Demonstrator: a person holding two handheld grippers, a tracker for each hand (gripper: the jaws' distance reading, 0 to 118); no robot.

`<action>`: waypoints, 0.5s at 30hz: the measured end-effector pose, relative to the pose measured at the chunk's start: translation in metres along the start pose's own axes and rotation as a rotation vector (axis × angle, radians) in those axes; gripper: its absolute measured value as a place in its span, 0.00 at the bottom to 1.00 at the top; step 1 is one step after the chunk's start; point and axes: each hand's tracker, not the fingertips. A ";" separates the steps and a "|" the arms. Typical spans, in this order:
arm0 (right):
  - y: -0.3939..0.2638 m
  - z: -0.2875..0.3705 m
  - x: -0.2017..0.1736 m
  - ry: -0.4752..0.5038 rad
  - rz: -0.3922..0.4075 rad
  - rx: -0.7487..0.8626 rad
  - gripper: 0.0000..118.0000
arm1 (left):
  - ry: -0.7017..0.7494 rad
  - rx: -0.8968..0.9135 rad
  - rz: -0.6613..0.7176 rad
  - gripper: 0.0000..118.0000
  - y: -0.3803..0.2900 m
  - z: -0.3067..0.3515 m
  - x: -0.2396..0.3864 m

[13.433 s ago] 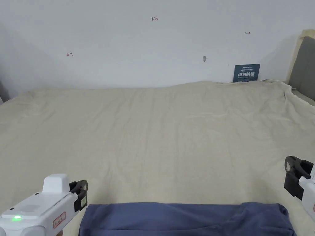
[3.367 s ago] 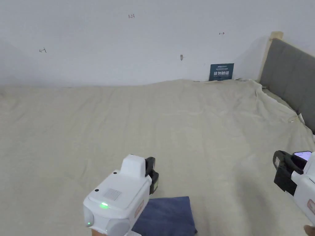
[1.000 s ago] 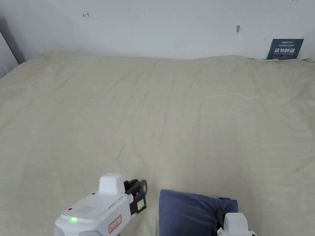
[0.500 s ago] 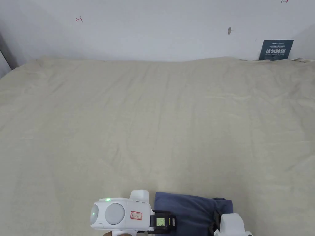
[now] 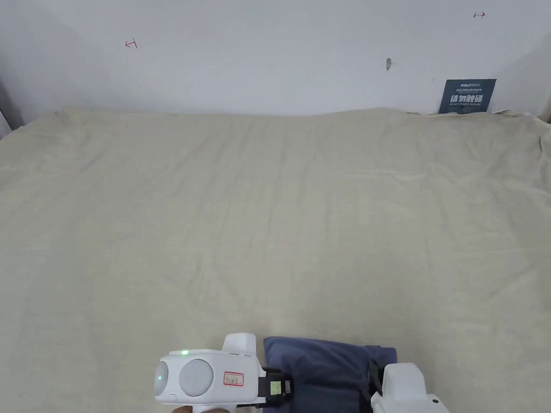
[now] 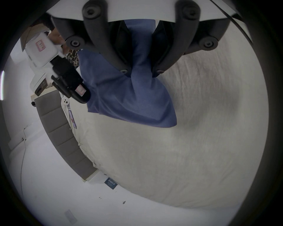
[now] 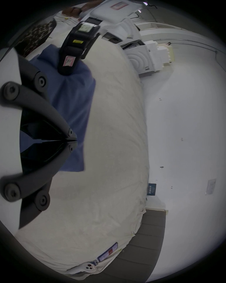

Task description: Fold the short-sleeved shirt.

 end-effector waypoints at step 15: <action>0.120 0.078 0.024 -0.013 0.047 0.317 0.00 | 0.200 0.133 -0.108 0.14 0.063 0.113 -0.067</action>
